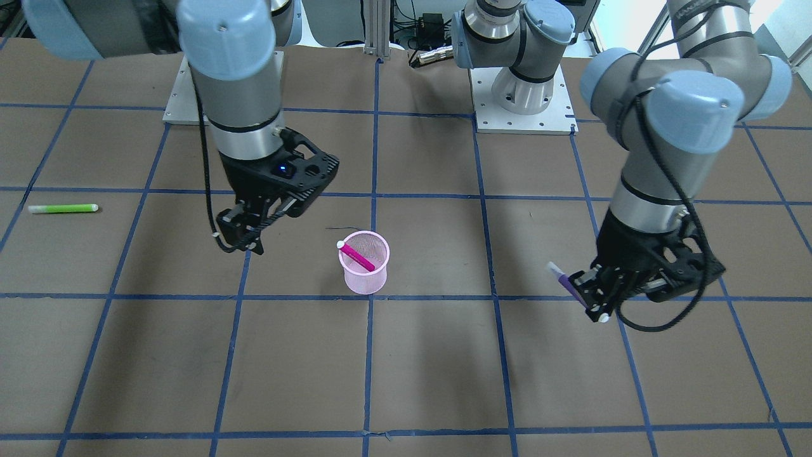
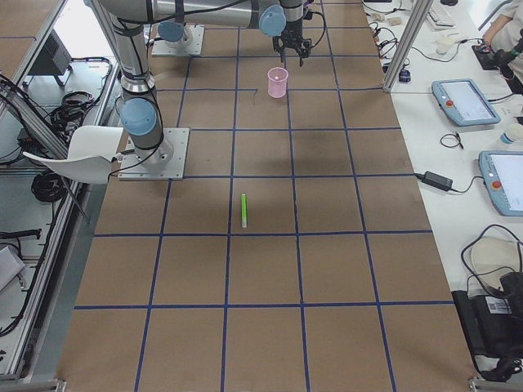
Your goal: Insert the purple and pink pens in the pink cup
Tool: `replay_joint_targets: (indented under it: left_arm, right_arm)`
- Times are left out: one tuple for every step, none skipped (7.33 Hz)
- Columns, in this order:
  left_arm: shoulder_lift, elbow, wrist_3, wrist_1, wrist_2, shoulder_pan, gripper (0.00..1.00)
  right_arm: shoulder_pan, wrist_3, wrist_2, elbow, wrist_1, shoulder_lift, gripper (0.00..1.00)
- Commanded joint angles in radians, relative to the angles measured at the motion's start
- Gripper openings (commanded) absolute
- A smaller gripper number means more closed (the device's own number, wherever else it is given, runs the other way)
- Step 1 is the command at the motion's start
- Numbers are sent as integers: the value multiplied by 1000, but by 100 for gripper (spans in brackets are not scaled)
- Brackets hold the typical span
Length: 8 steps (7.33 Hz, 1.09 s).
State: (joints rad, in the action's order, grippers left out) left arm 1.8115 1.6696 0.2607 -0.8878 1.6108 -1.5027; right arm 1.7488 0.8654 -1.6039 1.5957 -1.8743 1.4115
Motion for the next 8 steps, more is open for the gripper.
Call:
replay_joint_targets:
  left_arm:
    - [2, 13, 169, 61, 4, -131, 0]
    - [6, 15, 245, 62, 35, -196, 0]
    - [20, 16, 293, 69, 119, -268, 0]
    - [25, 16, 346, 82, 157, -333, 0]
    - [29, 19, 424, 82, 161, -378, 0]
    - [32, 25, 493, 82, 185, -410, 0]
    - [32, 41, 503, 93, 201, -442, 0]
    - [38, 61, 570, 114, 218, -471, 0]
  right_arm:
    - [-103, -70, 45, -6, 14, 69, 84]
    - [-126, -121, 62, -11, 14, 73, 83]
    - [-141, -210, 108, -19, 15, 76, 84]
    - [-141, -318, 114, -22, 15, 81, 91]
    - [-140, -447, 114, -20, 17, 93, 98]
    - [-137, -595, 110, -20, 21, 110, 100]
    - [-134, -700, 98, -22, 52, 125, 100]
    - [-131, -754, 70, -32, 94, 136, 100]
